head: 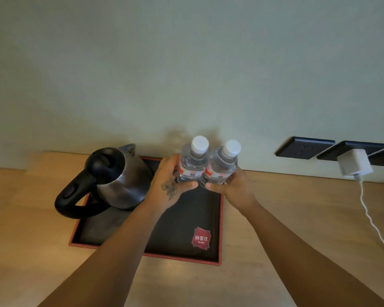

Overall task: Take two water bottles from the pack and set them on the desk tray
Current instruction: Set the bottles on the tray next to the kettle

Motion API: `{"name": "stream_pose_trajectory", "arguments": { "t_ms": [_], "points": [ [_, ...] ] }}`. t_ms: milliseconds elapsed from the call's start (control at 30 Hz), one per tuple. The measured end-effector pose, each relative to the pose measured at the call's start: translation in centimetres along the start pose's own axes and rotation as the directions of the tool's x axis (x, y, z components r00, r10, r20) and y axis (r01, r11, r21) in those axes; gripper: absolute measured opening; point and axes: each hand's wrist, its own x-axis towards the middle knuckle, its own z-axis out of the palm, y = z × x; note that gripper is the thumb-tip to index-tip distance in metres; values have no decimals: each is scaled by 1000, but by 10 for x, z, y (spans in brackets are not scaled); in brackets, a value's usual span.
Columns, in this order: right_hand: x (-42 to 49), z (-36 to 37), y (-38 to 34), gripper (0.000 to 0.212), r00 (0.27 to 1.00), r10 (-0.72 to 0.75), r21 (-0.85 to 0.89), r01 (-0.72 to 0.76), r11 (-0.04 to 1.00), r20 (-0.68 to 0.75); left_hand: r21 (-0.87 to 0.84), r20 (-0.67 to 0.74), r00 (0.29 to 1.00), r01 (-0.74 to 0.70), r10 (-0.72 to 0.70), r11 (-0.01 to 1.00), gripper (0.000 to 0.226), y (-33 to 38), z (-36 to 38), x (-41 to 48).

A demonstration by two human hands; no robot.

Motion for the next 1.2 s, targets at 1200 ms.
{"name": "stream_pose_trajectory", "arguments": {
  "t_ms": [1200],
  "points": [
    [-56, -15, -158, 45, 955, -290, -753, 235, 615, 61, 686, 458, 821, -571, 341, 452, 62, 176, -74, -22]
  ]
}}
